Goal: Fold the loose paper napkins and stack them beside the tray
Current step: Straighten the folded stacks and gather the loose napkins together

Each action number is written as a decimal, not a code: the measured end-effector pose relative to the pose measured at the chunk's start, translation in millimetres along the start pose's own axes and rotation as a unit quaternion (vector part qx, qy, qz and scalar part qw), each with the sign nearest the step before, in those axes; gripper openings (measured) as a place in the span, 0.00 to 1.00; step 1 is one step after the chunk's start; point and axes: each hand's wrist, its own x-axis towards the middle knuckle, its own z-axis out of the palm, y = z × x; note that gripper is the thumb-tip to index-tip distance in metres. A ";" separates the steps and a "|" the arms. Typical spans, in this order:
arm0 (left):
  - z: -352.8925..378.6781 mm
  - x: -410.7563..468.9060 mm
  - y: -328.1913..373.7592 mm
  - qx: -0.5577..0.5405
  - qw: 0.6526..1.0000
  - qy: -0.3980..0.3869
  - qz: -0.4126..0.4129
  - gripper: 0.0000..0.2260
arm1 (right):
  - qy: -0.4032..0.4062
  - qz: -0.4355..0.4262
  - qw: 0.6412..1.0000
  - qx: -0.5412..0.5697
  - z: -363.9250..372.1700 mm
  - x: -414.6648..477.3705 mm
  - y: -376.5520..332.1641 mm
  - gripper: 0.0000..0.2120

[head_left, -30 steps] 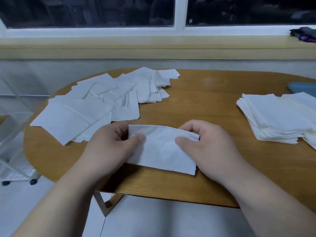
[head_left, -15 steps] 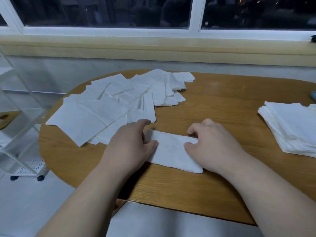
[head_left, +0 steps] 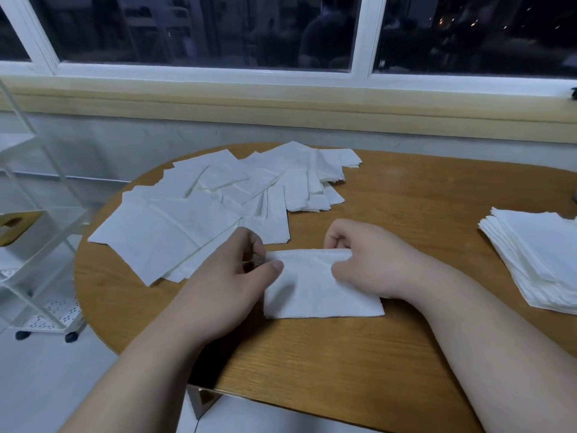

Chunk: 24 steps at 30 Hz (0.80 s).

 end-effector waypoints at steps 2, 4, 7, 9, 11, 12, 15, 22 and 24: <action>-5.5 -1.7 0.4 -0.073 0.995 -0.069 -0.003 0.14 | 0.044 -0.026 0.996 0.074 2.7 0.5 9.5 0.15; -8.8 -4.2 2.4 -0.093 0.988 -0.121 0.005 0.18 | 0.077 -0.044 0.987 0.131 4.4 -0.9 16.8 0.18; -12.1 -4.4 4.5 -0.039 0.987 -0.155 0.014 0.23 | 0.110 -0.065 0.973 0.190 4.3 -2.4 21.6 0.18; -13.7 -4.5 7.6 -0.016 0.986 -0.168 0.009 0.24 | 0.120 -0.080 0.960 0.240 4.0 -3.2 19.8 0.18; -13.7 -4.1 8.6 -0.002 0.986 -0.169 0.011 0.22 | 0.111 -0.094 0.949 0.279 4.6 -4.2 16.9 0.17; -13.0 -4.0 8.6 0.001 0.985 -0.170 0.019 0.21 | 0.101 -0.099 0.948 0.286 5.5 -4.9 15.9 0.17; -13.5 -5.7 7.8 -0.005 0.985 -0.172 0.030 0.16 | 0.076 -0.111 0.949 0.286 10.6 -6.2 14.4 0.16; -24.2 -8.7 -0.9 -0.053 0.992 -0.116 0.015 0.05 | 0.081 -0.083 0.925 0.361 14.4 -0.6 10.8 0.07; -27.5 -9.3 -9.1 -0.033 0.993 -0.111 0.000 0.11 | 0.122 -0.020 0.935 0.331 14.6 12.0 6.2 0.04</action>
